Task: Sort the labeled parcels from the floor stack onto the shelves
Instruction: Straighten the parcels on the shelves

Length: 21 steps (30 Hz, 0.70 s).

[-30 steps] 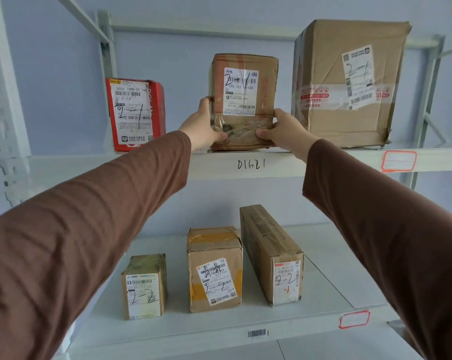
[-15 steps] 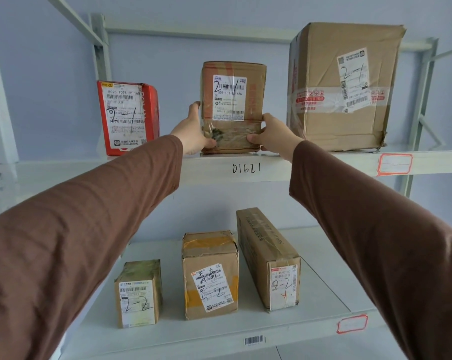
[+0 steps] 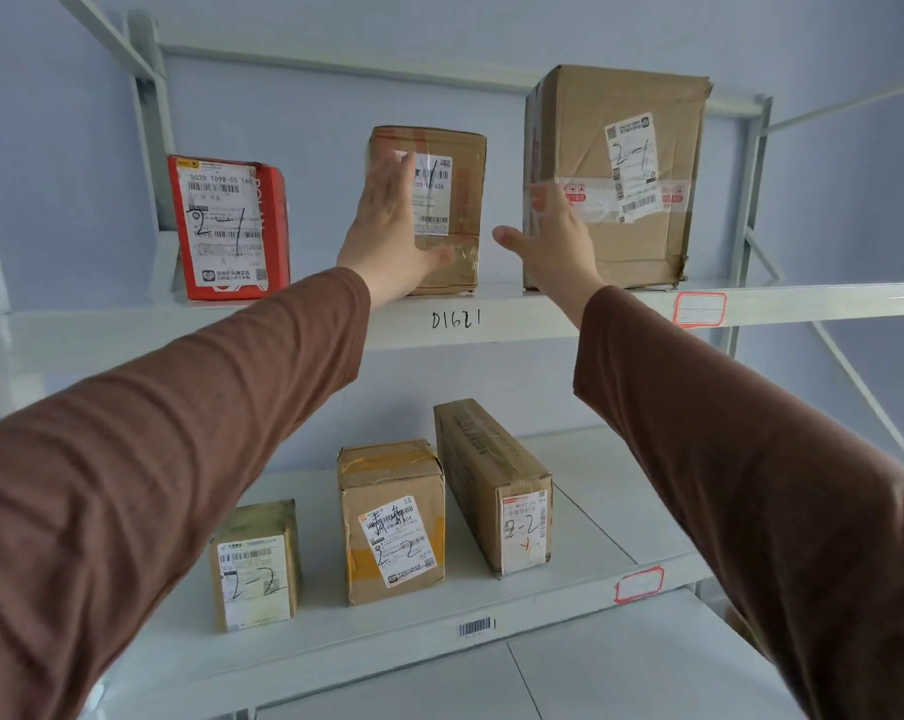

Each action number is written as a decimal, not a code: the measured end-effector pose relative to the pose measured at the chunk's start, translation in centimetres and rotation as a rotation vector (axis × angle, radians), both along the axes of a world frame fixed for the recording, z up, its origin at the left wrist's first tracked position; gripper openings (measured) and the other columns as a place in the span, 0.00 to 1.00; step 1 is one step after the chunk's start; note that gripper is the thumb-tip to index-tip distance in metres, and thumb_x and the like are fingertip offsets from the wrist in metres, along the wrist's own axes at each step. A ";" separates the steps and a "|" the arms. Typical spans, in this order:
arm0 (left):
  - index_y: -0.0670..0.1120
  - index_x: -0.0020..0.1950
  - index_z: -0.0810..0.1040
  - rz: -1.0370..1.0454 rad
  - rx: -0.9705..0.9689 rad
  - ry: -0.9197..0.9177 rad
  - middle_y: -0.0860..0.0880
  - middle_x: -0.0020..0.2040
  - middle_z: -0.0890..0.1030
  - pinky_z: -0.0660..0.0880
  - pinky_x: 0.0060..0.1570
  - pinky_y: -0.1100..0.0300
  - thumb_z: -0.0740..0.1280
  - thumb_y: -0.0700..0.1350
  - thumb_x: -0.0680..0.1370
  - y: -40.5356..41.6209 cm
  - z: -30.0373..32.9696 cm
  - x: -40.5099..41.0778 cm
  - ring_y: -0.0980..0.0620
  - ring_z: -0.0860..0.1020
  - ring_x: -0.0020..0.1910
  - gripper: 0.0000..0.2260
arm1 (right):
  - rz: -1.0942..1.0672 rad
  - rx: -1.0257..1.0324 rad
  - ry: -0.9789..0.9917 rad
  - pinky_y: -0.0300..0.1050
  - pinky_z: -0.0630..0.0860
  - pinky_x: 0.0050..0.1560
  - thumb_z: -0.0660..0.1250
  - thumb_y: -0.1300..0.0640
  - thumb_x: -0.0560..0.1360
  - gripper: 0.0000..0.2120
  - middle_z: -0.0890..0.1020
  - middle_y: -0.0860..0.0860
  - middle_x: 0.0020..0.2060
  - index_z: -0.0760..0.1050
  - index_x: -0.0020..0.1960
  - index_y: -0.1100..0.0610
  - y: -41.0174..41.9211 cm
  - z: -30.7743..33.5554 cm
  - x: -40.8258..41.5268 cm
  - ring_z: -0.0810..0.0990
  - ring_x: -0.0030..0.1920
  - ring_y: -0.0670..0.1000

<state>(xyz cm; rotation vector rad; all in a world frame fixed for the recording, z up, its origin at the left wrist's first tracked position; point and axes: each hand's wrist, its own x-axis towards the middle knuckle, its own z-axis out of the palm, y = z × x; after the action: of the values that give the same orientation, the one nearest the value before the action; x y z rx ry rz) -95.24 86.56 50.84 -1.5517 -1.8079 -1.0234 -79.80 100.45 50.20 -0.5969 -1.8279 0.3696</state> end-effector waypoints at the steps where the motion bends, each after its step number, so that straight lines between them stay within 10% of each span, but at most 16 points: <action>1: 0.45 0.84 0.42 -0.018 -0.009 0.004 0.44 0.84 0.42 0.45 0.80 0.50 0.74 0.54 0.77 0.3 0.0 0.6 0.45 0.42 0.83 0.49 | -0.015 0.017 0.013 0.49 0.71 0.66 0.74 0.49 0.77 0.30 0.75 0.53 0.70 0.66 0.74 0.56 0.1 -0.1 0.6 0.73 0.69 0.54; 21: 0.47 0.83 0.35 0.058 -0.212 -0.295 0.43 0.84 0.49 0.63 0.75 0.49 0.71 0.61 0.77 16.5 0.0 10.3 0.42 0.59 0.81 0.52 | -0.070 -0.066 -0.116 0.56 0.62 0.76 0.79 0.51 0.72 0.52 0.63 0.56 0.77 0.48 0.82 0.56 20.1 -0.3 14.7 0.64 0.76 0.59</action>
<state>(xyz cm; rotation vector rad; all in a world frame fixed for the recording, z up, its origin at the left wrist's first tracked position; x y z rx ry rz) -84.95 103.04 50.80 -1.5210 -2.2118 -1.1104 -65.15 120.52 49.86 -0.7389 -1.9055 0.3554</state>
